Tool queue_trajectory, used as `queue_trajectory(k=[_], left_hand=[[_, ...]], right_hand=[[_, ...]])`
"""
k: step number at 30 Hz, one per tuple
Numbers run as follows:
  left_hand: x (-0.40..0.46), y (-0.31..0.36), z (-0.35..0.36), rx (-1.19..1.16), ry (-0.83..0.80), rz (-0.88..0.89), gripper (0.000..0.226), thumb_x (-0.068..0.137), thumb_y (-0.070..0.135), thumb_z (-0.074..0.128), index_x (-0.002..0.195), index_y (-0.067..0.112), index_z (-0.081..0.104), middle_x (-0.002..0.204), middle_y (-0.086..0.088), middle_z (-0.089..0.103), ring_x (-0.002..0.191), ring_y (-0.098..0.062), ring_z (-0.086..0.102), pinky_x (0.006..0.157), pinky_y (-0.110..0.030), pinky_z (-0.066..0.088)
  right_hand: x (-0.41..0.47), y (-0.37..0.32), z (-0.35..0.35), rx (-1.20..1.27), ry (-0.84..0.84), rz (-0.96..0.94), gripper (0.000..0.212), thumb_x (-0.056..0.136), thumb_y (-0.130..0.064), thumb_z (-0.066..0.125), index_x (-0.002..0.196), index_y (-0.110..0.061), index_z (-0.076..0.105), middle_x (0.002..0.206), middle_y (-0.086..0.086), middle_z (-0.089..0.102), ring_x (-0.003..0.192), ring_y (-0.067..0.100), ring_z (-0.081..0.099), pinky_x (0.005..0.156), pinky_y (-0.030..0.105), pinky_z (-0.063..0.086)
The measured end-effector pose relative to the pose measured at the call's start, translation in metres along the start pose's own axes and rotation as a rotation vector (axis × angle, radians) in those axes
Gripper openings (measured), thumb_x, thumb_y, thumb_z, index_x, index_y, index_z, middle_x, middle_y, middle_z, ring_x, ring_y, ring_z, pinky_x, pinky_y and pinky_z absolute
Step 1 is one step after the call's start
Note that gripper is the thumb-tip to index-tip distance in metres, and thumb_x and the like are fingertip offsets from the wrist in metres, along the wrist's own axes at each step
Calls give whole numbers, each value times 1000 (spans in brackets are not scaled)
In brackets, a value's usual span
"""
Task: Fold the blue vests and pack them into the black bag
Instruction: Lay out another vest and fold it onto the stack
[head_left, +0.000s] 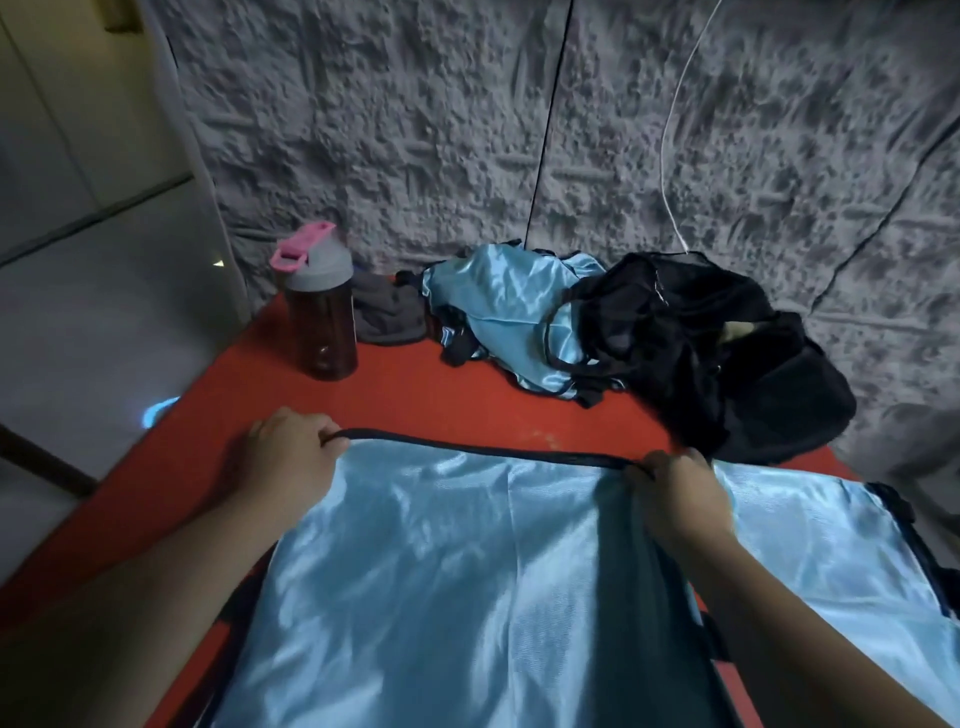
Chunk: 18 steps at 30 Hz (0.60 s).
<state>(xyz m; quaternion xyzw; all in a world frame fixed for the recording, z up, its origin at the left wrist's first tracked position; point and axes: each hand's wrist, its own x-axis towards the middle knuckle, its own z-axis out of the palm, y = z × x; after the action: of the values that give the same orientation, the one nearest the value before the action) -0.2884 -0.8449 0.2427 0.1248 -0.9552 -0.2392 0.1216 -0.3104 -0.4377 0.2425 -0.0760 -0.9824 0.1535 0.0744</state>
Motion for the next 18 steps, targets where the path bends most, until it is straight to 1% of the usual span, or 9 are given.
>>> queue_trajectory(k=[1,2,5,8,9,11,15,16,18], left_hand=[[0,3,0,41,-3,-7,3,86,27,75,86,24,76,83,-4,72,89,-31,65,80,-38,50],[0,7,-1,40,-26,-24,3,86,26,74,86,23,76,84,-3,73,89,-30,66,79,-36,50],[-1,15,-1,16,-105,-76,11,85,14,71,80,23,76,80,1,74,78,-26,67,68,-28,46],[-1,16,1,-40,-72,-77,22,81,2,70,83,22,79,85,0,76,79,-23,69,71,-25,46],[0,16,1,-84,-46,-82,23,81,0,71,87,20,80,87,-1,77,78,-21,67,73,-24,45],[3,17,0,-159,4,-87,24,81,-1,71,92,18,81,86,-2,77,74,-17,65,73,-24,44],[5,16,2,-261,14,-72,23,79,0,75,91,19,80,86,1,77,75,-16,68,73,-25,46],[6,15,4,-265,6,-72,23,78,0,75,89,20,79,85,2,76,75,-14,69,72,-26,47],[6,16,6,-254,6,-85,21,77,2,77,87,20,77,84,3,75,76,-15,68,72,-28,48]], right_hand=[[2,0,2,6,2,5,21,91,-32,67,95,-13,74,96,19,66,93,40,64,72,37,44],[5,0,3,24,-4,10,21,90,-30,68,92,-9,74,92,20,69,90,40,65,69,36,42],[13,-2,5,77,-45,-6,21,88,-25,71,81,-6,73,80,19,71,78,36,67,64,33,40],[15,-6,2,145,6,-34,16,87,-22,73,79,-8,76,74,16,71,65,26,58,60,31,30],[16,-7,0,179,33,-32,13,88,-20,73,82,-11,78,75,13,72,65,22,55,60,31,29],[17,-7,-2,249,57,-25,10,88,-19,72,89,-17,82,77,8,75,68,18,58,60,29,32],[18,-2,3,290,9,11,18,86,-15,73,102,-19,81,91,4,78,86,23,71,71,24,41],[18,-1,5,297,8,32,21,85,-15,74,105,-18,80,93,5,78,88,24,71,73,24,42],[19,-1,4,338,-1,105,29,84,-18,77,113,-17,77,91,6,77,81,23,68,73,25,44]])
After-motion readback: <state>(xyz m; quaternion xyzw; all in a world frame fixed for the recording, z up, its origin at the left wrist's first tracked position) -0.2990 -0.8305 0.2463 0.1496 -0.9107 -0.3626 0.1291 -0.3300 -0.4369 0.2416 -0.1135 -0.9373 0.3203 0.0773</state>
